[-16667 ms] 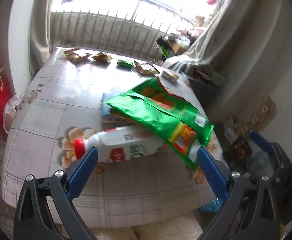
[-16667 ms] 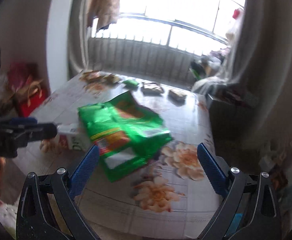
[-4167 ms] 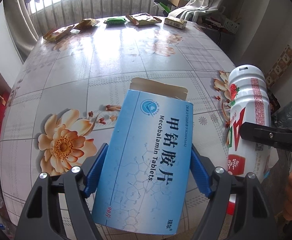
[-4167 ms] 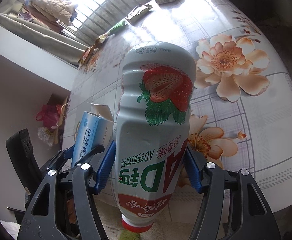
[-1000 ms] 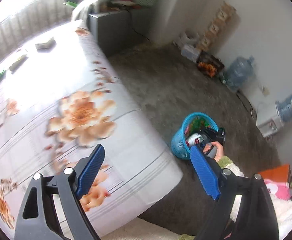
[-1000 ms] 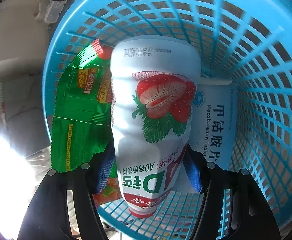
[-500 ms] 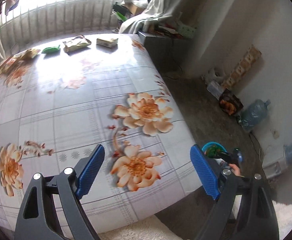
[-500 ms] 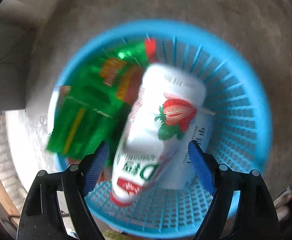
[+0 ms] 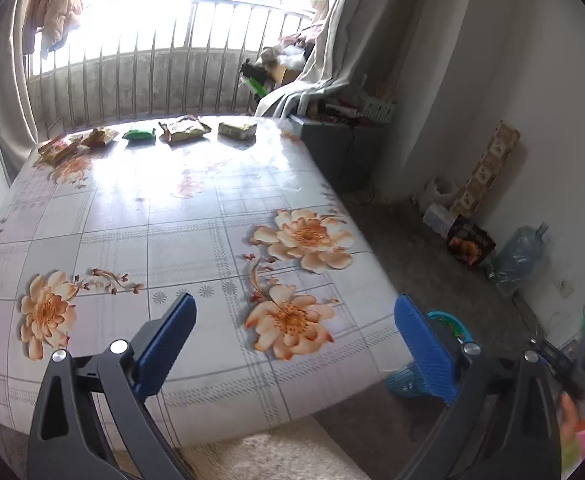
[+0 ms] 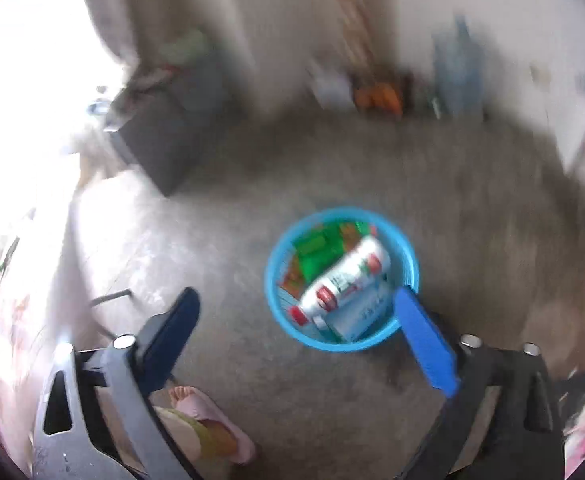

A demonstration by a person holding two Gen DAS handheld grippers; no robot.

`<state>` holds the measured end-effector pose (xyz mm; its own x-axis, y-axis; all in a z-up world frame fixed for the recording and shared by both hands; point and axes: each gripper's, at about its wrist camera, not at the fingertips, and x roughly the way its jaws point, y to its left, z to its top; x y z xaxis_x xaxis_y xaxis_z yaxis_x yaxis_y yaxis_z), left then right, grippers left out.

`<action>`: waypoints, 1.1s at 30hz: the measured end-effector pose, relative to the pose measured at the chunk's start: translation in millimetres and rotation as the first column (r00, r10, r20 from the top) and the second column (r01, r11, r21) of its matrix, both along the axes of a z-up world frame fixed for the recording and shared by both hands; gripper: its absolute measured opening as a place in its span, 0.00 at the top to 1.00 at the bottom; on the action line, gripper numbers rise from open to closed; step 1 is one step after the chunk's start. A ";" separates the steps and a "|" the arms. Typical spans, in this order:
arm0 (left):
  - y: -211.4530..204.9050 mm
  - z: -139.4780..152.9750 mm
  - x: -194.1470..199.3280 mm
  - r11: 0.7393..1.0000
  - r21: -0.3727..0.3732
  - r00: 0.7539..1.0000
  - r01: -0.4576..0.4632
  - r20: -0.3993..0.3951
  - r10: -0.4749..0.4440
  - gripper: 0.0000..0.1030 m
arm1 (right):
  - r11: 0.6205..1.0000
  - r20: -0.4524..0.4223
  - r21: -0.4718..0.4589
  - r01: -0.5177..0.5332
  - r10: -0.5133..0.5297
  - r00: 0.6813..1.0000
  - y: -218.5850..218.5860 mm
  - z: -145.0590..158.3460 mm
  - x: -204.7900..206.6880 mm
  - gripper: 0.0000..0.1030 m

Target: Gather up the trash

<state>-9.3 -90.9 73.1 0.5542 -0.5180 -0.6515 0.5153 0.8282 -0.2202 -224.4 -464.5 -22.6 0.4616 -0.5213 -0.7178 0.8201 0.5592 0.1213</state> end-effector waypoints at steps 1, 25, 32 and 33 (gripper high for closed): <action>1.7 1.0 -3.8 1.000 -0.004 1.000 0.002 0.000 -0.002 0.06 | 0.998 0.005 -0.052 -0.027 0.028 1.000 22.5 11.6 1.2 0.07; 41.8 -40.2 -36.6 0.920 0.322 0.968 -0.224 -0.033 0.247 0.05 | 0.908 -0.208 -0.101 -0.407 0.380 0.901 208.1 22.2 107.0 0.08; 37.1 -37.7 -30.5 0.909 0.337 0.964 -0.247 -0.008 0.265 0.06 | 0.935 -0.202 -0.115 -0.337 0.310 0.929 190.3 26.6 100.7 0.08; 36.5 -36.6 -30.1 0.907 0.339 0.964 -0.249 -0.006 0.267 0.05 | 0.936 -0.202 -0.114 -0.333 0.306 0.930 189.3 27.3 100.4 0.08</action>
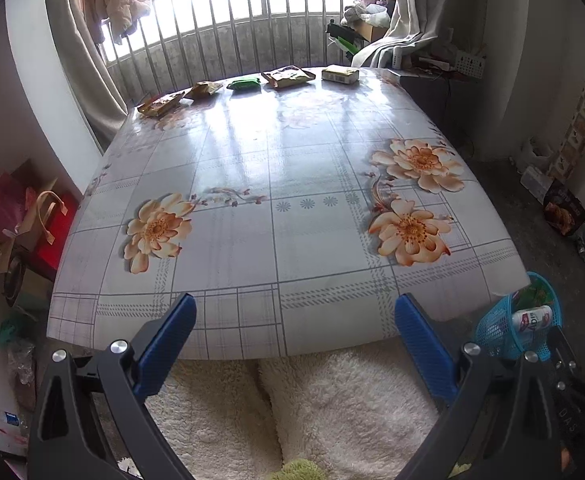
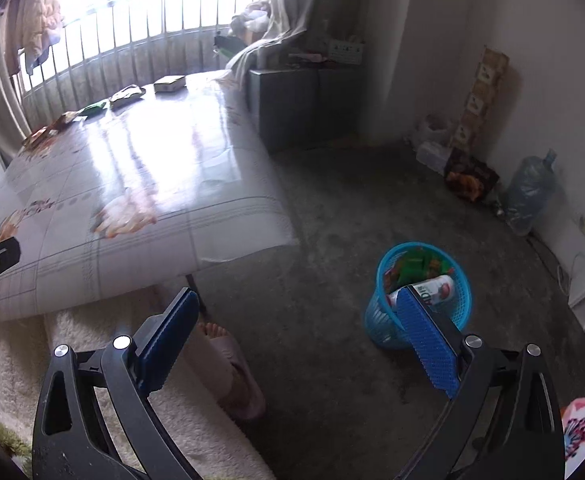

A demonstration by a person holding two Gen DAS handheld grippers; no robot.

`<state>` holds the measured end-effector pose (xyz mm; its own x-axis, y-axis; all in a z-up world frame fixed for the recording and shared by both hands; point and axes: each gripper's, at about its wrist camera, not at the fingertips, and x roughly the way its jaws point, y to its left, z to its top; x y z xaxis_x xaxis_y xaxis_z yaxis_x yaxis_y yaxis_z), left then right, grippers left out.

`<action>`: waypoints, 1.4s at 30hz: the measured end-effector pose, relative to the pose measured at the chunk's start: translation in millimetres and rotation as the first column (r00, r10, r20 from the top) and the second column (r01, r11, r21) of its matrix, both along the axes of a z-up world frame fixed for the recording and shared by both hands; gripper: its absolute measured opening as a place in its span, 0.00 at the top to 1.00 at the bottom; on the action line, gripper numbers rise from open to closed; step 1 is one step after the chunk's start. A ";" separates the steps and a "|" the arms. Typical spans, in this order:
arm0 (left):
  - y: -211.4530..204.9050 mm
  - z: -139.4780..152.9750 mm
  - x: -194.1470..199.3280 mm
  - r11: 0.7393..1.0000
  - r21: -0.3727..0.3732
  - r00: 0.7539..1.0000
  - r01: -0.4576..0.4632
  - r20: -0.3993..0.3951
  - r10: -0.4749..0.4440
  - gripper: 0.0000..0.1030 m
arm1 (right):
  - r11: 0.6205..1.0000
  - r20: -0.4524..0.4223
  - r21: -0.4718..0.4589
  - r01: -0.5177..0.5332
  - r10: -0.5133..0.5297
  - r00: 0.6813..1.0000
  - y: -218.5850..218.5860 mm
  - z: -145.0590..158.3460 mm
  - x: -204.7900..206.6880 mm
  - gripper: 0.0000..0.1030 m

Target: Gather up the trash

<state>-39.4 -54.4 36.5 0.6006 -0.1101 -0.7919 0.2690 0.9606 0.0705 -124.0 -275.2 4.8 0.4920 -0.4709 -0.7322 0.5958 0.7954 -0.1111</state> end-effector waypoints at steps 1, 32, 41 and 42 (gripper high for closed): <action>-0.8 1.3 -0.2 1.000 0.002 1.000 0.000 0.001 0.000 0.05 | 1.000 -0.001 0.002 0.003 -0.003 1.000 -1.3 0.3 -0.6 0.08; -7.6 2.4 -6.4 1.000 0.026 1.000 0.018 -0.003 -0.018 0.05 | 0.999 -0.016 -0.041 -0.024 0.023 1.000 14.1 12.1 0.2 0.08; -5.0 0.9 -6.0 1.000 0.023 1.000 0.016 -0.010 -0.016 0.05 | 0.998 -0.020 -0.048 -0.032 0.031 0.999 17.0 13.7 1.5 0.08; -4.8 0.5 -6.2 1.000 0.023 1.000 0.016 -0.011 -0.016 0.05 | 0.998 -0.019 -0.047 -0.033 0.032 0.999 17.2 14.0 1.6 0.08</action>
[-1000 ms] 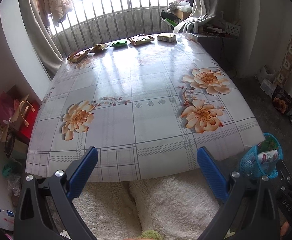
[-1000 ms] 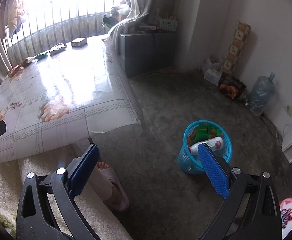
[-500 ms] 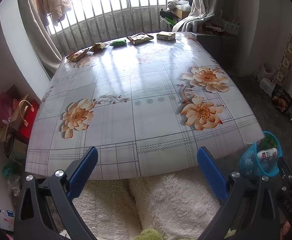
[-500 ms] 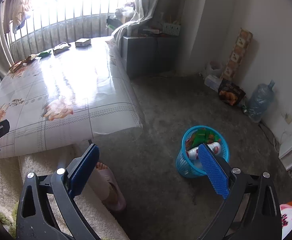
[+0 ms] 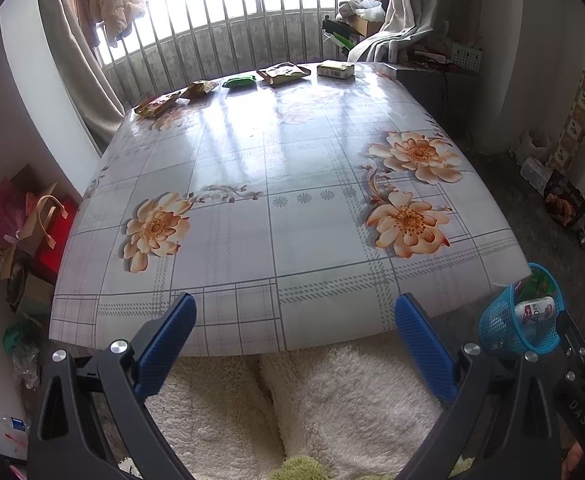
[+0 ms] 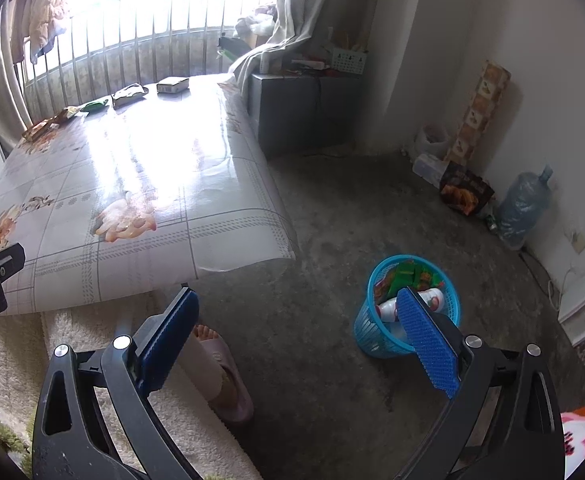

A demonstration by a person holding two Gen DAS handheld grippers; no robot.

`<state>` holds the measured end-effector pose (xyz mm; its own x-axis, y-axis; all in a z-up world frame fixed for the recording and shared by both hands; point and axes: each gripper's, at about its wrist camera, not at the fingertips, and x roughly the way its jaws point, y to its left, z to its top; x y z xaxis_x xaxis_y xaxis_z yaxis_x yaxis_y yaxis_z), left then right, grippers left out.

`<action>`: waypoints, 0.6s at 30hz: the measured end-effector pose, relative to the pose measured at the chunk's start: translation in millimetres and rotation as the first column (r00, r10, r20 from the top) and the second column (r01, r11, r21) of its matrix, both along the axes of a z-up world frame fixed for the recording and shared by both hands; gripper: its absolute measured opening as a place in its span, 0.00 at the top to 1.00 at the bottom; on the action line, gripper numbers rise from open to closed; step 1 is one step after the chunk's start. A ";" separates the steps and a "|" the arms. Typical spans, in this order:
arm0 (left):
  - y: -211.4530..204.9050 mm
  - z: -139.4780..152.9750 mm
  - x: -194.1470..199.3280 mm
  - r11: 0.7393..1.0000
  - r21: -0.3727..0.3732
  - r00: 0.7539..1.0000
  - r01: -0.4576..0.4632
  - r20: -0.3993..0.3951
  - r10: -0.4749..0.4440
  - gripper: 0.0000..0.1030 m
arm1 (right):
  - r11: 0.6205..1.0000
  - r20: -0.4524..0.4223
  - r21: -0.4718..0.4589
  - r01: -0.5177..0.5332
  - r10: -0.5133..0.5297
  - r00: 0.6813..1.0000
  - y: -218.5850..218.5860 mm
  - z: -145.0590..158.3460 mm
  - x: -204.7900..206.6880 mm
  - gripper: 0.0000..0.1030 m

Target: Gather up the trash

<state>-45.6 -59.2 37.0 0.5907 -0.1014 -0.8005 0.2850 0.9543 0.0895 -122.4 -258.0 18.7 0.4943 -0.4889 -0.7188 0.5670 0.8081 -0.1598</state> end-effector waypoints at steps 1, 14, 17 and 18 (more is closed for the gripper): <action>0.3 0.0 -0.3 1.000 0.000 1.000 -0.001 0.000 0.001 0.05 | 1.000 0.000 0.000 0.000 0.000 1.000 0.2 0.1 0.2 0.08; 0.4 -0.5 -1.0 1.000 0.000 1.000 -0.001 -0.002 0.001 0.05 | 1.000 -0.004 0.002 -0.008 0.008 1.000 2.5 0.6 3.0 0.08; 0.4 -0.5 -1.1 1.000 0.000 1.000 -0.002 -0.003 0.002 0.06 | 1.000 -0.005 0.002 -0.007 0.007 1.000 3.3 0.4 3.6 0.08; 0.4 -0.6 -1.2 1.000 0.000 1.000 -0.002 -0.003 0.002 0.05 | 1.000 -0.005 0.003 -0.008 0.008 1.000 2.9 0.5 3.3 0.08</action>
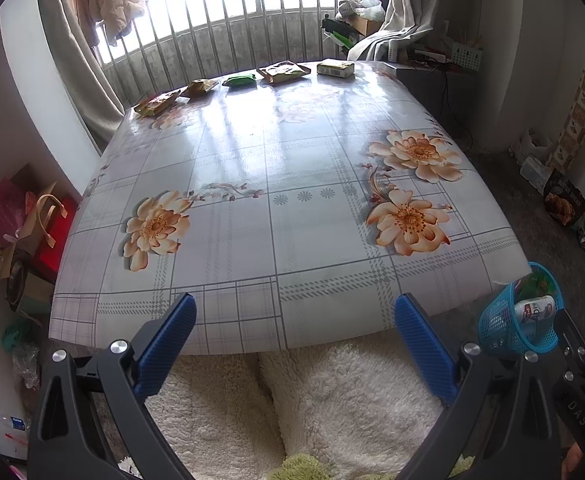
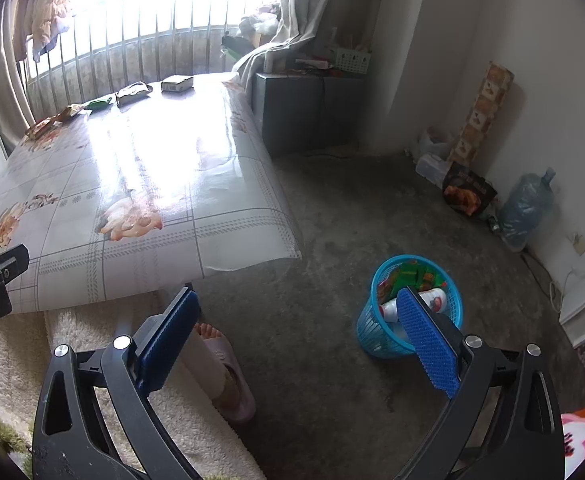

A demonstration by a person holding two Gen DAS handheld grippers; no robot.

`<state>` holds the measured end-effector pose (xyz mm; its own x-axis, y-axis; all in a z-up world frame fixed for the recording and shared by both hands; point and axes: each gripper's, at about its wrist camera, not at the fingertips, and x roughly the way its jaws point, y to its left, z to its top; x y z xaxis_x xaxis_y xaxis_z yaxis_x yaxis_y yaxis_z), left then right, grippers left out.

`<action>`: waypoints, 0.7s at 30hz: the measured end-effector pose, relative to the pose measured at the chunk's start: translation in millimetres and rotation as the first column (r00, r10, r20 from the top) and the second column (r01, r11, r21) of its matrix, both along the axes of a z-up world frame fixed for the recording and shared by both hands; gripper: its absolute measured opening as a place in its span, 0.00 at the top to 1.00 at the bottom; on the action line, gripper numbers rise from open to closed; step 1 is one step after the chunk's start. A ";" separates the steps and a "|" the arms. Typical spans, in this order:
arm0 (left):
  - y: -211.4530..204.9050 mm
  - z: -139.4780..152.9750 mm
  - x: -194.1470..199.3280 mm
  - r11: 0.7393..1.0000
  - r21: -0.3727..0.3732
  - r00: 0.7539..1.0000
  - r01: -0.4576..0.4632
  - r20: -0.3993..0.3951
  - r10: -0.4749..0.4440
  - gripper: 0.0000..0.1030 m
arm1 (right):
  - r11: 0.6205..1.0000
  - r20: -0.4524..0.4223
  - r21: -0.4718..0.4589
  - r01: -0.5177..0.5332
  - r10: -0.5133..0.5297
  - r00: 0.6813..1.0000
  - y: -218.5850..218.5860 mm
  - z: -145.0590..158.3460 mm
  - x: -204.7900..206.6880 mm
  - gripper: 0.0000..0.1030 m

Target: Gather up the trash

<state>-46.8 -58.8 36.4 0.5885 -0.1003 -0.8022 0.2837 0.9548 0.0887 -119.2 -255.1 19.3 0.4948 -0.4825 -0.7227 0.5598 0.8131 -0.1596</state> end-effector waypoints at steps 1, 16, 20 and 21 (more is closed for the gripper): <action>0.0 0.1 0.1 1.000 0.000 1.000 0.000 0.000 0.000 0.06 | 1.000 0.001 0.001 0.000 0.000 1.000 0.1 0.0 0.2 0.08; -0.5 0.1 -1.0 1.000 0.001 1.000 0.000 -0.003 0.000 0.05 | 1.000 0.000 0.005 0.003 -0.003 1.000 0.2 -0.7 0.4 0.08; -0.8 -4.0 -0.9 1.000 0.003 1.000 0.004 -0.014 -0.004 0.05 | 1.000 -0.002 0.013 0.007 -0.007 1.000 0.5 -2.2 0.1 0.08; -0.9 -4.9 -1.1 1.000 0.003 1.000 0.005 -0.017 -0.005 0.05 | 1.000 -0.003 0.016 0.010 -0.010 1.000 0.3 -2.6 -0.4 0.08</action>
